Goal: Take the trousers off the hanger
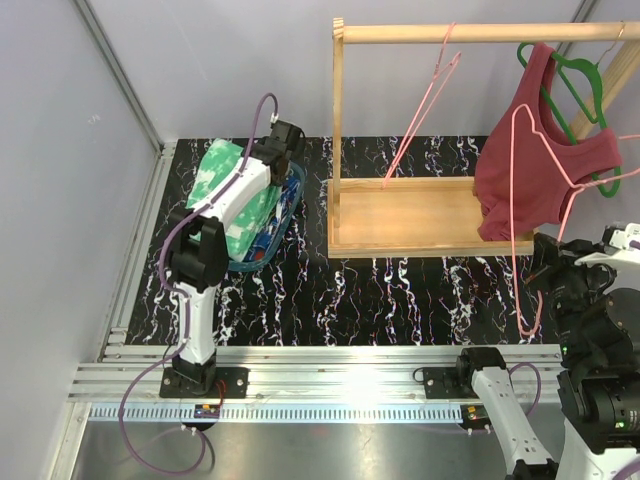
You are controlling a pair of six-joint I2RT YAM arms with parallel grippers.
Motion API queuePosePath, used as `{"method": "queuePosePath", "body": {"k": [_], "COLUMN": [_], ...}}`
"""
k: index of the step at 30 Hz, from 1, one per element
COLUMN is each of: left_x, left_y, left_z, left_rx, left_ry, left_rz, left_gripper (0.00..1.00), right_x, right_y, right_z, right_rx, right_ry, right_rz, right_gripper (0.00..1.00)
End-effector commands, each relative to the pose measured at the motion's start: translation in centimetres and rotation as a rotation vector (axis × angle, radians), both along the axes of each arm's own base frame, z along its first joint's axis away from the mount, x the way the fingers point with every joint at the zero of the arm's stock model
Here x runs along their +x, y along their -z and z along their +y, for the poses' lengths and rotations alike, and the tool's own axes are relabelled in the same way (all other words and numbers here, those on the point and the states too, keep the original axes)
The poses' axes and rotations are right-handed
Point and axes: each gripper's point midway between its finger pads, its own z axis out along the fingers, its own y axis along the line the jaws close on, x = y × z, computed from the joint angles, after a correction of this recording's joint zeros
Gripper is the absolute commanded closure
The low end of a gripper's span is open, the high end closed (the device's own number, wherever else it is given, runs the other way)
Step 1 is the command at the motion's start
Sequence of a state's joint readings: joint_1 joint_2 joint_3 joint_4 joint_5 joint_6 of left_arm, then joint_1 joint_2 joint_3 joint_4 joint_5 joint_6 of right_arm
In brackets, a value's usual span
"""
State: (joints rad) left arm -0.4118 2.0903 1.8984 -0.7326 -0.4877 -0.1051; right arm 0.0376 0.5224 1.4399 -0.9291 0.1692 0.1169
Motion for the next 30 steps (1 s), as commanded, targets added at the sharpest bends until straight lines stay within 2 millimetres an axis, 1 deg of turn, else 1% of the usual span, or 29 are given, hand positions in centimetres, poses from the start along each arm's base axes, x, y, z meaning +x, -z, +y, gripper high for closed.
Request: {"method": "queuePosePath", "body": {"k": [1,3,4,6,7,8,10,11,12,13,14,16,17,18,19,20,21,22,24,25,26,27,28,30], "left_x": [0.4,0.0,-0.2,-0.3,-0.3,-0.3,-0.1,-0.1,-0.1,-0.1,-0.4,-0.7,-1.0,-1.2,-1.3,-1.4,-1.6,-1.5,-1.5,-1.4,-1.3,-1.2,-1.0,-0.8], "left_y": [3.3,4.8,5.3,5.1,4.7,3.7,1.7,-0.3,-1.4,-2.6,-4.4,-6.4,-8.0,-8.7,-8.9,-9.5,-10.6,-10.2,-10.7,-9.8,-9.3,-8.4,-6.5,-4.1], "left_z": [-3.2,-3.0,-3.5,-4.1,-4.6,-4.8,-5.2,-5.1,-4.9,-4.9,-4.6,-4.3,-4.0,-3.8,-3.2,-2.3,-1.7,-0.3,2.0,3.8,5.0,6.0,7.5,8.2], "left_rx": [-0.131,-0.16,-0.185,-0.212,-0.238,-0.256,-0.29,-0.304,-0.31,-0.319,-0.332,-0.341,-0.347,-0.352,-0.347,-0.354,-0.364,-0.377,-0.381,-0.395,-0.398,-0.402,-0.407,-0.419], "left_ry": [0.083,0.087,0.106,0.133,0.15,0.154,0.17,0.167,0.166,0.168,0.171,0.181,0.183,0.182,0.163,0.133,0.12,0.07,-0.009,-0.083,-0.126,-0.164,-0.226,-0.245], "left_rz": [0.07,0.127,0.147,0.151,0.15,0.139,0.106,0.07,0.045,0.025,-0.006,-0.044,-0.075,-0.092,-0.101,-0.119,-0.146,-0.157,-0.192,-0.184,-0.177,-0.157,-0.117,-0.06], "left_gripper": [0.79,0.79,0.77,0.75,0.71,0.7,0.61,0.44,0.38,0.34,0.24,0.13,0.07,0.03,0.01,0.01,0.01,0.01,0.01,0.01,0.01,0.01,0.01,0.02], "right_x": [1.2,1.6,1.7,2.0,2.1,2.1,2.2,2.2,2.2,2.2,2.2,2.1,2.1,2.2,2.2,2.2,2.2,2.2,2.2,2.3,2.3,2.3,2.5,2.5], "right_y": [-1.4,-1.5,-1.4,-1.3,-1.2,-1.2,-1.2,-1.2,-1.1,-1.2,-1.1,-1.1,-1.0,-1.0,-0.9,-0.9,-0.9,-0.9,-0.9,-1.0,-1.0,-1.1,-1.2,-1.4], "right_z": [0.5,0.6,0.6,0.7,0.8,0.9,1.0,0.9,0.9,1.0,1.0,1.0,1.1,1.1,1.2,1.2,1.3,1.3,1.4,1.5,1.5,1.5,1.5,1.6], "right_rx": [0.001,0.001,0.0,-0.001,0.001,0.001,0.001,-0.001,-0.002,-0.002,-0.002,-0.002,-0.002,-0.002,-0.002,-0.002,-0.002,-0.001,-0.001,-0.001,-0.001,-0.002,-0.004,-0.01], "right_ry": [-0.029,-0.032,-0.03,-0.036,-0.041,-0.046,-0.05,-0.05,-0.05,-0.052,-0.053,-0.056,-0.058,-0.059,-0.063,-0.064,-0.069,-0.072,-0.078,-0.081,-0.083,-0.081,-0.082,-0.089], "right_rz": [-0.047,-0.045,-0.041,-0.036,-0.033,-0.033,-0.033,-0.033,-0.03,-0.031,-0.03,-0.033,-0.03,-0.03,-0.025,-0.025,-0.024,-0.025,-0.025,-0.03,-0.03,-0.033,-0.036,-0.041], "right_gripper": [1.0,1.0,1.0,1.0,1.0,1.0,1.0,1.0,1.0,1.0,1.0,1.0,1.0,1.0,1.0,1.0,1.0,1.0,1.0,1.0,1.0,1.0,1.0,1.0]}}
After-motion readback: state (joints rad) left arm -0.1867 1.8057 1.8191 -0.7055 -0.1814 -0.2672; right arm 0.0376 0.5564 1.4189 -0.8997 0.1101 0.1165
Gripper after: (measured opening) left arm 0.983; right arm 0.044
